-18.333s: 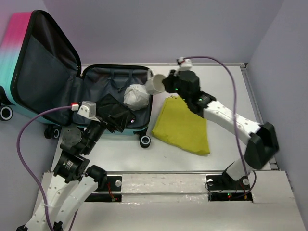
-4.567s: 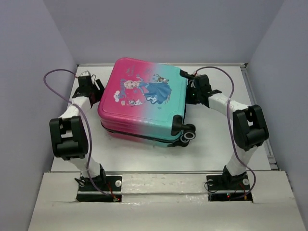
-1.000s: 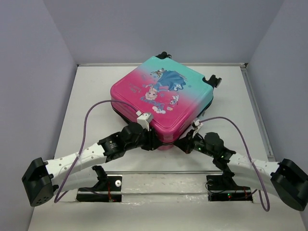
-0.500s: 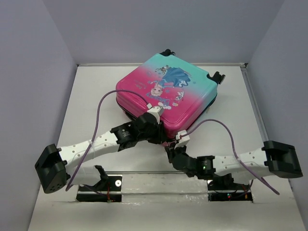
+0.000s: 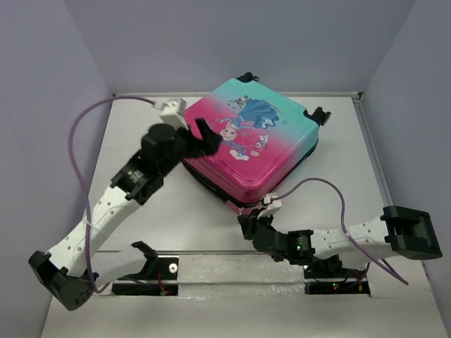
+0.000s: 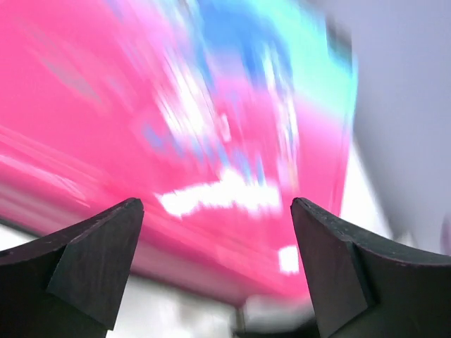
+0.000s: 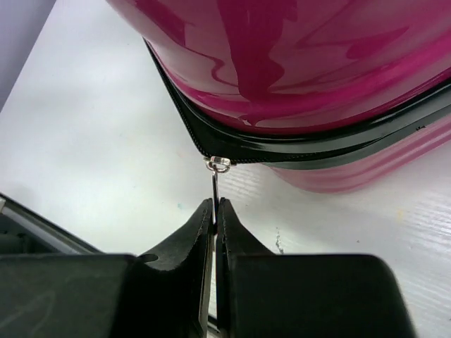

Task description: Pack the luggage

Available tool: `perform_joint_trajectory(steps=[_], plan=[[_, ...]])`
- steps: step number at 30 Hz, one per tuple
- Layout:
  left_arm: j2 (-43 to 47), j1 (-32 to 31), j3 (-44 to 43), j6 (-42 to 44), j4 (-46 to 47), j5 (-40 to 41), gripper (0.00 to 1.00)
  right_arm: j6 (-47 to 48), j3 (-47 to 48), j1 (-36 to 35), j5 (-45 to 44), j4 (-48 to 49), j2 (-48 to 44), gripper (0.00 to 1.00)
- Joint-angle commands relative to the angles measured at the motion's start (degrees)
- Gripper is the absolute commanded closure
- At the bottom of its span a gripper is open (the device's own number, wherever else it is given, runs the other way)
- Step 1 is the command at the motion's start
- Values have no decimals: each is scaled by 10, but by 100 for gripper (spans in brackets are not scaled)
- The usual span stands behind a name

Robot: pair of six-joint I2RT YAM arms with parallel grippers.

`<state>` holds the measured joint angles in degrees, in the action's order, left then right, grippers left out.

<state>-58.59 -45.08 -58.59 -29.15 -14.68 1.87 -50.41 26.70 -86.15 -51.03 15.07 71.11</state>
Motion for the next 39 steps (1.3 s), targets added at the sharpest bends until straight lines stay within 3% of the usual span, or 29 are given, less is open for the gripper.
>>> perform_joint_trajectory(steps=[1,3,4,7,10,12,13,17,23,27,31,34,35,37,39], plan=[[-36,156,-148,61,46,60,1,-36,-20,-28,125,25,-19,80],[-70,195,-206,77,35,34,1,-50,-17,-28,134,-9,-28,49],[-90,213,-225,86,13,34,1,-68,-15,-28,137,-40,-35,25],[-193,284,-293,123,-18,45,1,-134,-6,-28,139,-209,-105,2],[-246,297,-343,165,-42,47,1,-162,5,-15,126,-302,-191,0],[-300,309,-381,187,-63,3,1,-131,27,1,102,-347,-285,0],[-337,315,-394,189,-70,-58,1,-112,38,8,84,-380,-310,0],[-411,323,-471,197,-93,-130,1,-87,97,46,-19,-480,-422,0],[-519,323,-588,197,-126,-189,1,14,229,66,-216,-513,-469,0],[-567,323,-606,192,-135,-228,1,92,301,66,-254,-514,-446,0],[-557,323,-546,165,-77,-283,1,124,324,66,-248,-502,-386,0],[-548,323,-515,161,-62,-287,1,155,386,96,-195,-497,-268,0],[-544,323,-508,162,-60,-285,1,186,404,156,-167,-490,-237,0],[-538,323,-493,165,-57,-284,1,245,408,241,-10,-404,-182,0],[-533,323,-485,168,-56,-286,1,246,398,337,85,-383,-167,0]])
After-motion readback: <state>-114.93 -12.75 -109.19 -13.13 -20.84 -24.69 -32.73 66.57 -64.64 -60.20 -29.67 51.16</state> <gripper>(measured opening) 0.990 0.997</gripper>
